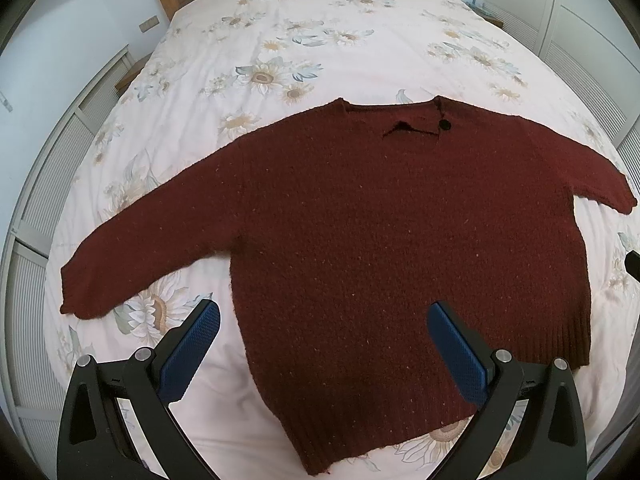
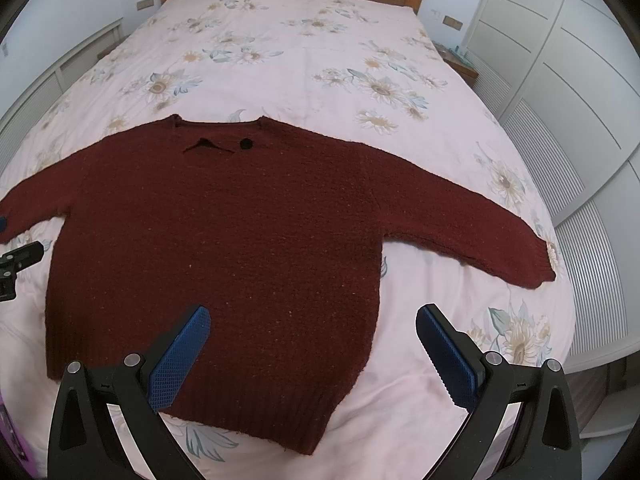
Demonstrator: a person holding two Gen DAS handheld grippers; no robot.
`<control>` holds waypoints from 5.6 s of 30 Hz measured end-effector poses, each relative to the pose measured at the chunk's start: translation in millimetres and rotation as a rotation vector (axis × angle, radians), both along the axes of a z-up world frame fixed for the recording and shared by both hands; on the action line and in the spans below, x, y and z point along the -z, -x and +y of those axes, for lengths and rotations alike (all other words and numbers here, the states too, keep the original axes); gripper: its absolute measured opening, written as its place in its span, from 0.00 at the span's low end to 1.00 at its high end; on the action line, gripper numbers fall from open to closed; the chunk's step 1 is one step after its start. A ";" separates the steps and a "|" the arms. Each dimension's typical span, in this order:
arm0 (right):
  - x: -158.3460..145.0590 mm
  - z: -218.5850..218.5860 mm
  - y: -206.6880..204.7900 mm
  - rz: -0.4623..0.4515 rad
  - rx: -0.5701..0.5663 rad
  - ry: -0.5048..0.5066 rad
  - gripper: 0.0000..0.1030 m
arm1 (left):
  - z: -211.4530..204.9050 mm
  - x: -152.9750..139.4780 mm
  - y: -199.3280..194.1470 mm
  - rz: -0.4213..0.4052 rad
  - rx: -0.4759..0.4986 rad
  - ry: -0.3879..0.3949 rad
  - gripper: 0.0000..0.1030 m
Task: Fold small clothes
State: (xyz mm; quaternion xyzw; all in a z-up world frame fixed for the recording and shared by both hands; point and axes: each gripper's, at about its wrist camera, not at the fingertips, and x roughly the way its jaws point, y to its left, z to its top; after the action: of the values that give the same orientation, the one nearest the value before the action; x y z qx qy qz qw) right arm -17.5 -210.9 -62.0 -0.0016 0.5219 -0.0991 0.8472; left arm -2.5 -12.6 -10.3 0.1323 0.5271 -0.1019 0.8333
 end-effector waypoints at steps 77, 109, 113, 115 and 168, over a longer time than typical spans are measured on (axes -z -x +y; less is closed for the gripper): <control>29.5 -267.4 -110.2 -0.189 0.307 -0.303 0.13 | 22.0 49.4 -81.5 0.057 -0.031 0.026 0.99; 120.4 12.0 -210.7 0.132 -0.102 -0.333 0.29 | 33.0 68.8 -121.3 0.081 -0.016 0.043 0.99; 124.3 12.1 -205.3 0.168 -0.108 -0.261 0.68 | 32.0 72.3 -120.5 0.089 -0.009 0.030 0.99; 117.9 9.8 -199.9 0.155 -0.131 -0.258 0.70 | 32.1 71.8 -120.3 0.091 -0.006 0.029 0.99; 156.7 -164.2 -110.0 0.108 0.108 -0.342 0.14 | -246.0 107.5 -130.3 0.114 0.466 -0.126 0.99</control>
State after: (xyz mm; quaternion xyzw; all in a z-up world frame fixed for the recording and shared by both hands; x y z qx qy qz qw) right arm 92.5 -375.0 -218.7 0.1652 0.5751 -0.0542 0.7994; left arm 127.7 -258.6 -117.8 0.2960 0.5337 -0.2653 0.7464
